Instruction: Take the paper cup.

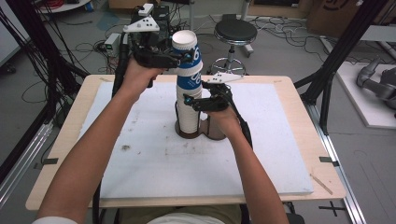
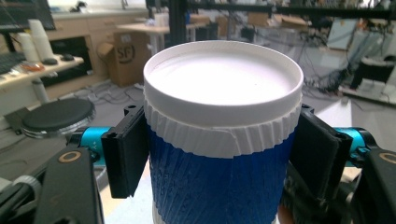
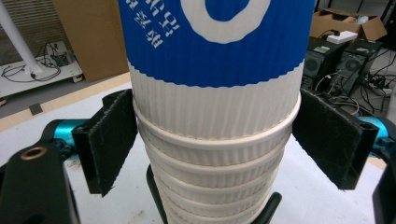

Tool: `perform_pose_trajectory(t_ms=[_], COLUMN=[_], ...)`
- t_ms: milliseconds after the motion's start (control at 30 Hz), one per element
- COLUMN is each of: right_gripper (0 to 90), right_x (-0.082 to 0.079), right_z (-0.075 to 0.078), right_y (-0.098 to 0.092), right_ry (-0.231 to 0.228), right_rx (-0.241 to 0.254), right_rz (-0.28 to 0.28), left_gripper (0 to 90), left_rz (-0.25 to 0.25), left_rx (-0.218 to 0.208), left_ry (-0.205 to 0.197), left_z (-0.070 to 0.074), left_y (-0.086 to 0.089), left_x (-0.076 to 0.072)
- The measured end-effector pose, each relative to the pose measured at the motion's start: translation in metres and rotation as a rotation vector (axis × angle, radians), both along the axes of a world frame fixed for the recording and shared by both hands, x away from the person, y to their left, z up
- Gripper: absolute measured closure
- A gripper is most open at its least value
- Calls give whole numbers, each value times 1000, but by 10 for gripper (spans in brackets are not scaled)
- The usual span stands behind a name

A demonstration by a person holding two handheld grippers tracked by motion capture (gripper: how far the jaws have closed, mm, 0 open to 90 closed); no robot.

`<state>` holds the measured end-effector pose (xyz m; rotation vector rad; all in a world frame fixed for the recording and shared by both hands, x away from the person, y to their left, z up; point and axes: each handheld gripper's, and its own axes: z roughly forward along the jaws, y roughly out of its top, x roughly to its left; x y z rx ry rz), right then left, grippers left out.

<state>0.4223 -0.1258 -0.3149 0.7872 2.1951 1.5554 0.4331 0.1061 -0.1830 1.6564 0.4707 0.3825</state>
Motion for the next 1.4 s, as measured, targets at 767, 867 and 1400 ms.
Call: perform_pose_trajectory(t_ms=[767,867,1400], right_gripper=[154,156,157], right_x=[-21,-25,-63], right_z=[5,6,-25], right_y=[-14,-16,-67], right_ry=[-12,-19,-19], right_rx=[-68,-70,-105], right_rz=[26,29,-6], left_gripper=[273,273,271], left_rz=[68,64,97], left_rx=[-36,10,28], left_ry=[15,15,44], left_z=[-6,-13,-103], left_y=[84,88,97], left_x=[-35,-44,-82])
